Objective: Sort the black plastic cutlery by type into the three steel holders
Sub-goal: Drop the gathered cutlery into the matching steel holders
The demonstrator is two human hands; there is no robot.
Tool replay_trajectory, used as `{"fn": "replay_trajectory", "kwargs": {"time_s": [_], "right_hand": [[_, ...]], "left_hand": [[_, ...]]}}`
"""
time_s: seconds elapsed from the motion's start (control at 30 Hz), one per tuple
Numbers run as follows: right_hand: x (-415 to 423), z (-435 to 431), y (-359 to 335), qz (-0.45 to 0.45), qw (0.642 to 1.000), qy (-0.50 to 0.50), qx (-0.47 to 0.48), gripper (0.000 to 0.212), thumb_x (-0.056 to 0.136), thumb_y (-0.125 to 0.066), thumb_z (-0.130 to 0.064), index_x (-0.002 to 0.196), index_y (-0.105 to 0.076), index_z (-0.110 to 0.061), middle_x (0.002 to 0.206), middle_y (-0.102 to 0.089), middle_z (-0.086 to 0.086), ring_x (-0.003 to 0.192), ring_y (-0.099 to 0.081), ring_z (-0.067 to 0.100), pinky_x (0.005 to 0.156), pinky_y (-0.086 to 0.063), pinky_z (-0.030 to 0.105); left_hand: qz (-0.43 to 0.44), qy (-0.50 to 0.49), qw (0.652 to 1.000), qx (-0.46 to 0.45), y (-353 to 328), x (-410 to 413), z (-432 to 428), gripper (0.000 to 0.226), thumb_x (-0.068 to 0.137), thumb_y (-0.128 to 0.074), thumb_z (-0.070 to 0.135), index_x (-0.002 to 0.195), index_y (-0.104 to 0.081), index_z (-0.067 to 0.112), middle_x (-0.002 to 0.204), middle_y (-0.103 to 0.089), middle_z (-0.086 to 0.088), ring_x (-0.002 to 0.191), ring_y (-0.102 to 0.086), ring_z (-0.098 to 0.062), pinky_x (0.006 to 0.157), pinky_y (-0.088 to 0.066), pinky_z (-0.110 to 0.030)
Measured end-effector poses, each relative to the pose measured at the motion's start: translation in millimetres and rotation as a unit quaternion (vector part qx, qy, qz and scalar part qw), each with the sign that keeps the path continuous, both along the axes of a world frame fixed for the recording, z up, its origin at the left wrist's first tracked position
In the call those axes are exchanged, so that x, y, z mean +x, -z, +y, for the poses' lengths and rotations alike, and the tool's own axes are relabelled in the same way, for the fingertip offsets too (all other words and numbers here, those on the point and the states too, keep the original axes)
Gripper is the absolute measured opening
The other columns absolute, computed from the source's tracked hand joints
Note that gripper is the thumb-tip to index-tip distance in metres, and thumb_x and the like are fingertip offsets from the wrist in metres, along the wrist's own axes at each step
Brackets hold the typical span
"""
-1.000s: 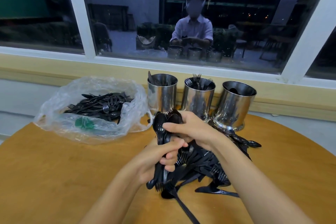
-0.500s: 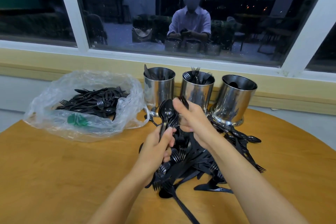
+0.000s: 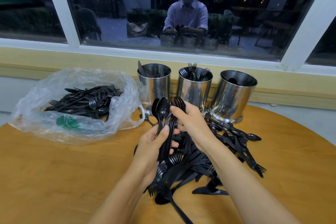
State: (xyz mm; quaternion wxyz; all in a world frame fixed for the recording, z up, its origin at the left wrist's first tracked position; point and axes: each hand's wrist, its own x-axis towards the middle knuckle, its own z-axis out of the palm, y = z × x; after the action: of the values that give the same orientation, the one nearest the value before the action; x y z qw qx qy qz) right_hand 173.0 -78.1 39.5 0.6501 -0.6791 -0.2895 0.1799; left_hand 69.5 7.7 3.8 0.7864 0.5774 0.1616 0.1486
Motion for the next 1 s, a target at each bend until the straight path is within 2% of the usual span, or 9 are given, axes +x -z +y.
{"fn": "replay_trajectory", "kwargs": {"time_s": [0.07,0.17,0.4,0.53,0.6,0.7,0.83,0.93,1.0], "right_hand": [[2.4,0.1,2.5,-0.001,1.000,0.010,0.000,0.013,0.100,-0.046,-0.008,0.095,-0.058,-0.009,0.062,-0.056,-0.014,0.043,-0.047,-0.003,0.046,-0.036,0.011],[6.6,1.0,8.4,-0.001,1.000,0.018,0.003,0.014,0.100,-0.048,-0.011,0.106,-0.061,-0.012,0.087,-0.063,0.001,0.065,-0.060,0.002,0.056,-0.048,0.016],[9.3,3.8,15.0,-0.018,0.999,0.031,0.011,0.020,0.098,-0.053,-0.035,0.096,-0.061,-0.017,0.083,-0.065,-0.005,0.078,-0.064,0.011,0.063,-0.048,0.021],[13.2,4.2,12.0,-0.046,0.998,0.043,-0.006,0.011,0.093,-0.063,-0.022,0.086,-0.058,-0.016,0.070,-0.060,-0.009,0.065,-0.060,0.006,0.052,-0.045,0.019],[16.8,4.0,12.1,-0.023,0.998,0.049,0.009,0.013,0.096,-0.058,-0.020,0.084,-0.055,-0.016,0.067,-0.055,-0.011,0.062,-0.055,0.005,0.054,-0.045,0.019],[24.2,3.2,15.4,-0.003,0.996,0.085,0.028,0.012,0.100,-0.050,-0.023,0.090,-0.056,-0.018,0.079,-0.060,-0.011,0.071,-0.055,0.004,0.072,-0.045,0.024],[39.0,0.4,5.4,0.118,0.975,0.077,0.174,0.008,0.103,-0.044,-0.013,0.104,-0.049,-0.008,0.079,-0.064,0.001,0.075,-0.060,0.015,0.078,-0.054,0.032],[64.9,-5.2,-20.9,0.192,0.946,0.072,0.250,0.007,0.103,-0.043,-0.013,0.099,-0.048,-0.008,0.067,-0.048,0.001,0.054,-0.050,0.011,0.070,-0.051,0.031],[91.2,-5.6,-43.1,0.175,0.944,0.109,0.259,0.012,0.101,-0.049,-0.019,0.095,-0.046,-0.008,0.061,-0.041,-0.001,0.048,-0.042,0.007,0.065,-0.045,0.027]], "left_hand": [[0.006,-0.002,0.999,-0.039,1.6,2.9,0.4,0.028,0.095,-0.054,0.032,0.116,-0.066,0.018,0.106,-0.075,-0.005,0.072,-0.068,-0.012,0.067,-0.053,-0.027],[0.011,-0.009,0.999,-0.044,2.3,6.4,0.0,0.026,0.095,-0.056,0.031,0.115,-0.067,0.021,0.107,-0.075,-0.002,0.075,-0.069,-0.013,0.069,-0.052,-0.027],[0.019,-0.008,0.999,-0.043,-0.6,12.6,-3.0,0.025,0.094,-0.058,0.028,0.115,-0.067,0.018,0.105,-0.075,-0.003,0.077,-0.072,-0.016,0.065,-0.053,-0.025],[0.018,0.008,0.998,-0.058,-0.9,17.2,-2.9,0.026,0.096,-0.056,0.028,0.115,-0.066,0.014,0.103,-0.076,-0.003,0.086,-0.074,-0.022,0.066,-0.057,-0.026],[0.006,0.030,0.995,-0.095,-1.2,18.0,-2.2,0.029,0.099,-0.050,0.027,0.118,-0.064,0.011,0.108,-0.075,-0.007,0.093,-0.073,-0.027,0.074,-0.060,-0.029],[-0.009,0.070,0.986,-0.150,-3.8,18.9,1.1,0.032,0.101,-0.045,0.025,0.122,-0.062,0.008,0.114,-0.072,-0.013,0.101,-0.071,-0.030,0.086,-0.059,-0.035],[-0.011,0.076,0.981,-0.179,-0.8,25.4,8.1,0.032,0.103,-0.042,0.021,0.119,-0.060,0.001,0.114,-0.070,-0.020,0.102,-0.070,-0.034,0.083,-0.060,-0.038],[0.004,0.046,0.985,-0.164,2.0,33.2,15.8,0.030,0.104,-0.042,0.021,0.113,-0.059,-0.002,0.105,-0.073,-0.017,0.091,-0.073,-0.031,0.073,-0.062,-0.034],[0.016,0.025,0.991,-0.130,1.1,39.0,21.9,0.028,0.103,-0.043,0.022,0.109,-0.058,0.000,0.079,-0.071,-0.006,0.059,-0.065,-0.016,0.052,-0.055,-0.023]]}}
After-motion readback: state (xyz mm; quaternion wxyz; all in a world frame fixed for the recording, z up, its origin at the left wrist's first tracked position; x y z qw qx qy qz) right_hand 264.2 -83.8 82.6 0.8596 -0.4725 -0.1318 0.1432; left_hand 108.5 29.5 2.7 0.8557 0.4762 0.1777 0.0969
